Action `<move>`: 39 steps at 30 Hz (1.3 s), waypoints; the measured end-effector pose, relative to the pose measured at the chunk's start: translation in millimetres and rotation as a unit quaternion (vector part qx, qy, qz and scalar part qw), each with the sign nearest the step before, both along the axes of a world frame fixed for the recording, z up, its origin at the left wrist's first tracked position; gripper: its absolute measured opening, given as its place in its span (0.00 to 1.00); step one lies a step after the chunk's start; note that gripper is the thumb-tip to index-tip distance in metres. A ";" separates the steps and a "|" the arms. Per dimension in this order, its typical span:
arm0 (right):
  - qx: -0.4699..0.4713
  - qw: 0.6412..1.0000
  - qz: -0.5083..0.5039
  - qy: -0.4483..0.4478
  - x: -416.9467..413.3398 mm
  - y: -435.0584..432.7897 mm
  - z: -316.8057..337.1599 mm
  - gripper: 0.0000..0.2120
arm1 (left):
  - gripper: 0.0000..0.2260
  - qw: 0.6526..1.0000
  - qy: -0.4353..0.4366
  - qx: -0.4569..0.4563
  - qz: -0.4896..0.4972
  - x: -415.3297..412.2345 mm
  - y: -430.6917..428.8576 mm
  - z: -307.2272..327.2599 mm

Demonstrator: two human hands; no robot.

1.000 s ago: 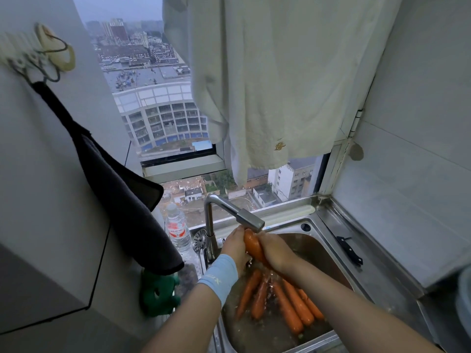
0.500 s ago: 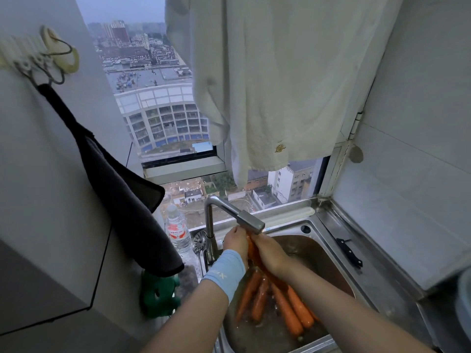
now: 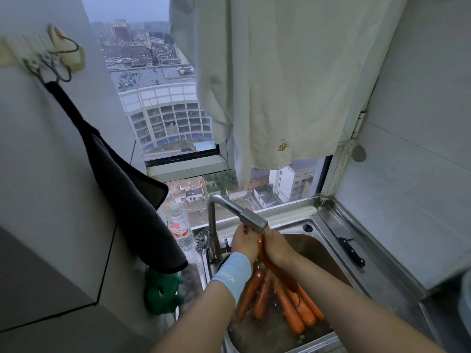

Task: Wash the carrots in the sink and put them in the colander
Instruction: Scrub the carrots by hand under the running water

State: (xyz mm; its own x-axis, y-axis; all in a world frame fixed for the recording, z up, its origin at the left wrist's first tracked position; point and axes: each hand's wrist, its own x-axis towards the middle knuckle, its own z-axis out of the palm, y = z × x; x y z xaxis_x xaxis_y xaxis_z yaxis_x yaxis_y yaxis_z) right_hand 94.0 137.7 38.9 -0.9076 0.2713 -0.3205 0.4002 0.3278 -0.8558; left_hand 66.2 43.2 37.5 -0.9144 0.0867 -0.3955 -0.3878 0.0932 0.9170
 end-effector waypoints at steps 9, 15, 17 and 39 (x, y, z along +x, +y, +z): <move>-0.033 0.998 0.058 0.004 13.0 7.6 -16.0 0.26 | 0.12 0.988 -0.109 0.104 -0.008 -11.8 -8.8 -0.5; -0.018 0.998 0.061 0.021 8.4 2.5 -4.9 0.18 | 0.10 0.986 -0.045 0.138 -0.079 -4.5 -20.1 -7.9; -0.032 0.998 0.049 0.024 5.7 -2.4 -6.7 0.18 | 0.09 0.992 -0.019 0.099 -0.070 -5.3 -22.0 -7.2; -0.025 0.989 0.142 -0.008 1.7 15.1 -14.1 0.12 | 0.10 1.000 -0.006 0.017 -0.002 -8.9 -15.3 -1.6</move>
State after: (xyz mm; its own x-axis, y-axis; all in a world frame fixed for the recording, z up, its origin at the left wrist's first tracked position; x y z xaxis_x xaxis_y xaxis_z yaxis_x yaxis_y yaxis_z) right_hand 95.7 152.8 24.8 -0.9399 -0.0110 -0.3412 0.3107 0.3865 -0.8684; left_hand 57.4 27.9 35.9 -0.9089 0.1038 -0.4040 -0.3992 0.0640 0.9146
